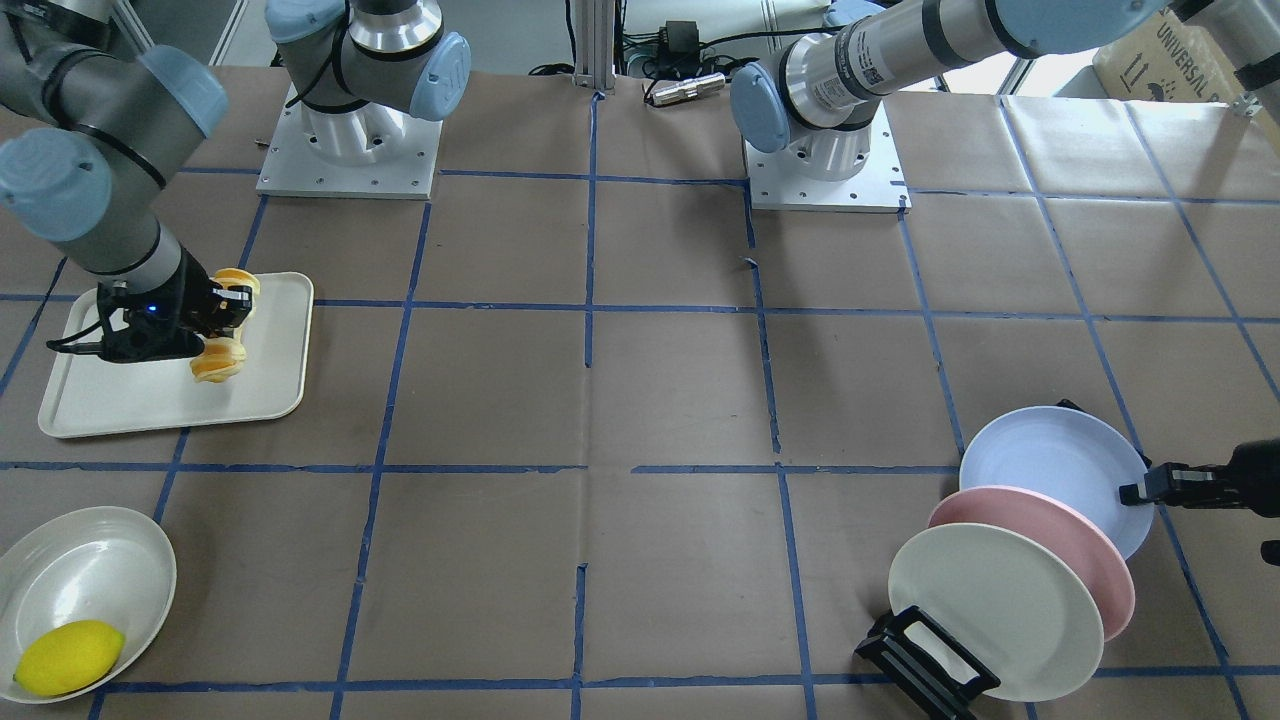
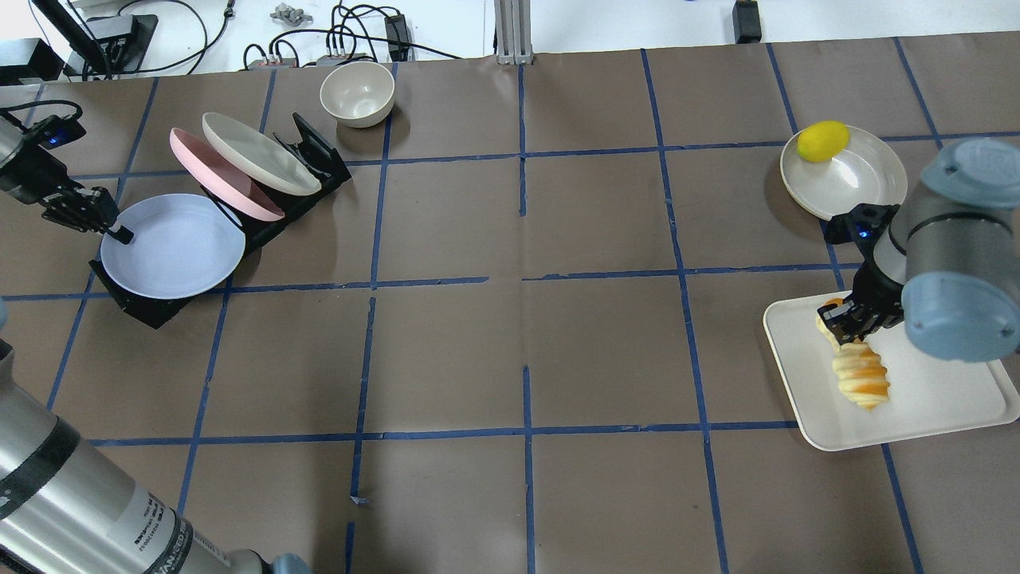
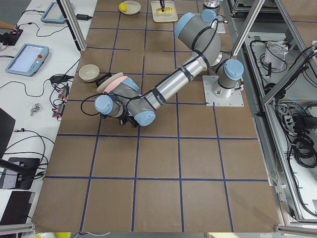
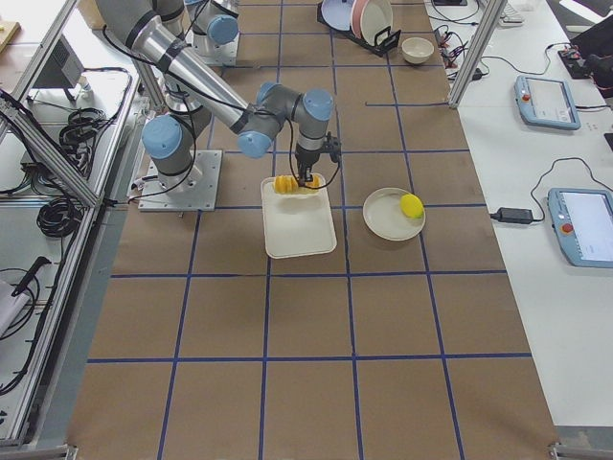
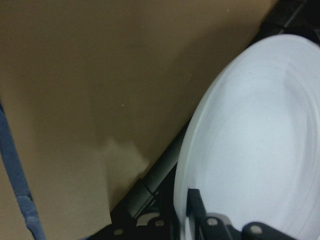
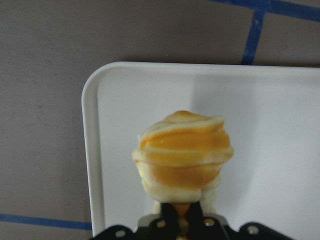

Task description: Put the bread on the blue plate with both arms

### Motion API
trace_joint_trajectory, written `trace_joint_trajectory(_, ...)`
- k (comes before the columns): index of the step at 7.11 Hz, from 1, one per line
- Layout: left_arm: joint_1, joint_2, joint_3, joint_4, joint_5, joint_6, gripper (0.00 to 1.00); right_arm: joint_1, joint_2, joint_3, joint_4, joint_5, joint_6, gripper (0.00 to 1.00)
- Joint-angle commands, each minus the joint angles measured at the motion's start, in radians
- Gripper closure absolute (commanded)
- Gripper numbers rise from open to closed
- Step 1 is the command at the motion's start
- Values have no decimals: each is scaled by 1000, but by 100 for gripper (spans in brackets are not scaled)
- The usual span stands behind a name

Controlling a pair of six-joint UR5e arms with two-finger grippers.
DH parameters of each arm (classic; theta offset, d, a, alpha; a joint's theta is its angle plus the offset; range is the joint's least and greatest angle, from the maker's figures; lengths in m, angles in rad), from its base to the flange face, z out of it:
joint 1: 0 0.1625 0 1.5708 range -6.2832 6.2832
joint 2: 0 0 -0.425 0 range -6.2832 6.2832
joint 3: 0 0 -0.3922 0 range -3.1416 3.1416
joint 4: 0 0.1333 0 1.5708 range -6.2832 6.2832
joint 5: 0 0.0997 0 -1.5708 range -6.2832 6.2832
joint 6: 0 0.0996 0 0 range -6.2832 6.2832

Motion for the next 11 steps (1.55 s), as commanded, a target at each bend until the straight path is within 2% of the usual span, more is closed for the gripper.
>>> trace_joint_trajectory(1,0,24,40,-55,-9,-4,91,28,4,-214,308,28,37,91)
trace_joint_trajectory(2,17,68,11,-115,12,5,93,91,-5,-243,357,27,70,89)
trace_joint_trajectory(4,14,179,8,-173,92,8,94,221,-31,-331,477,28,259,88)
trace_joint_trajectory(5,6,235,-7,-228,92,5,94,286,-31,-378,527,45,338,88)
trace_joint_trajectory(6,-36,301,-71,-247,91,-7,95,329,-34,-406,548,80,378,88)
trace_joint_trajectory(7,-100,384,-205,-238,83,-67,95,363,-45,-420,552,103,433,87)
trace_joint_trajectory(8,-163,474,-334,-206,72,-145,96,396,-52,-420,551,105,482,87)
trace_joint_trajectory(9,-241,543,-442,-125,5,-235,96,416,-51,-420,551,103,492,86)
trace_joint_trajectory(10,-336,572,-523,-58,-12,-342,96,417,-51,-418,551,102,492,86)
trace_joint_trajectory(11,-434,552,-577,71,-26,-428,96,417,-49,-415,549,105,490,86)
